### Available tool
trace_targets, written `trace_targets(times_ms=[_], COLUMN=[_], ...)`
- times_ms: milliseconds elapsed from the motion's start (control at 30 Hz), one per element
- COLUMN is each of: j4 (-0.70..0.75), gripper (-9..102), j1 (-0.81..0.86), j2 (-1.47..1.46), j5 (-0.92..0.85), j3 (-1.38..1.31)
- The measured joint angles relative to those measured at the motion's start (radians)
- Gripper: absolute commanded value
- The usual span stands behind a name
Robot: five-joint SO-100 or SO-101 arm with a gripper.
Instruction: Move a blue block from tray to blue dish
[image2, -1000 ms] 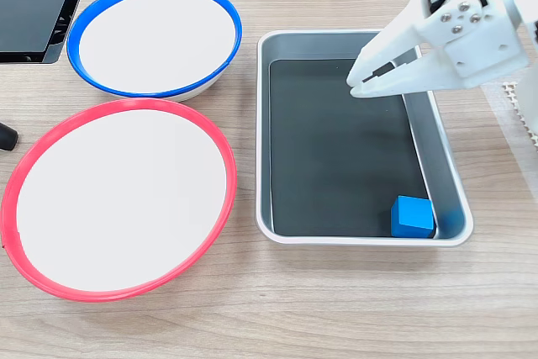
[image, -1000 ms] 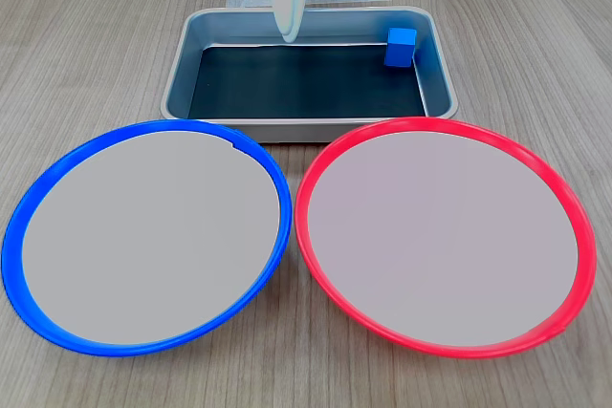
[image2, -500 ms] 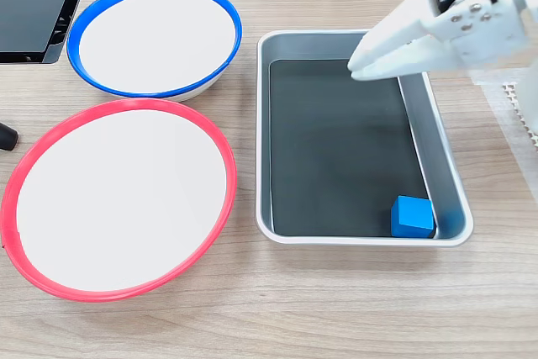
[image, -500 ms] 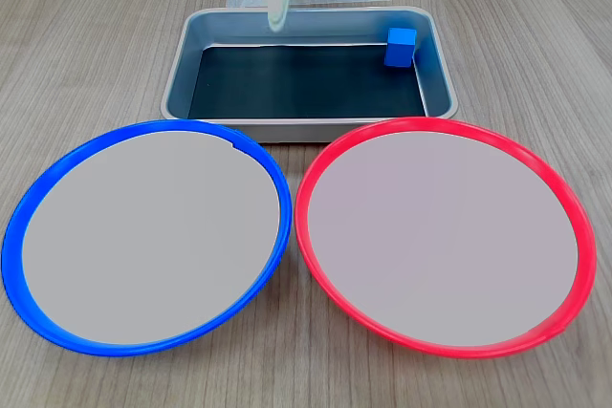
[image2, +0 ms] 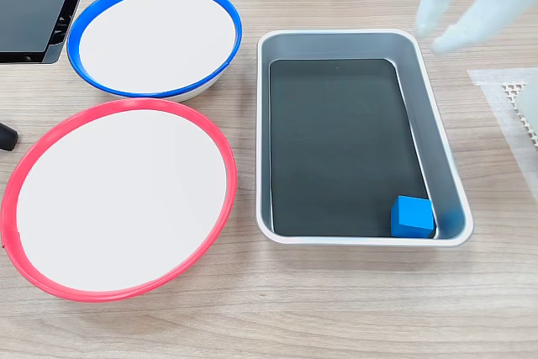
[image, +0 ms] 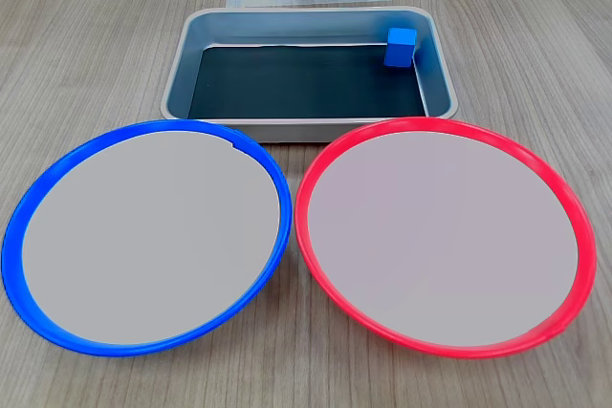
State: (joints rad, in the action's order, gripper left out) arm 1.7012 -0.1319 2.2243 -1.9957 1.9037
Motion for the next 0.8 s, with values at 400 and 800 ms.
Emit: trace_targets(times_ms=[400, 800], j4=[-0.170, -0.255], gripper=[9, 20], j1=[-0.167, -0.275], j2=[-0.413, -0.465], j5=[-0.472, -0.474], j3=[-0.035, 0.092])
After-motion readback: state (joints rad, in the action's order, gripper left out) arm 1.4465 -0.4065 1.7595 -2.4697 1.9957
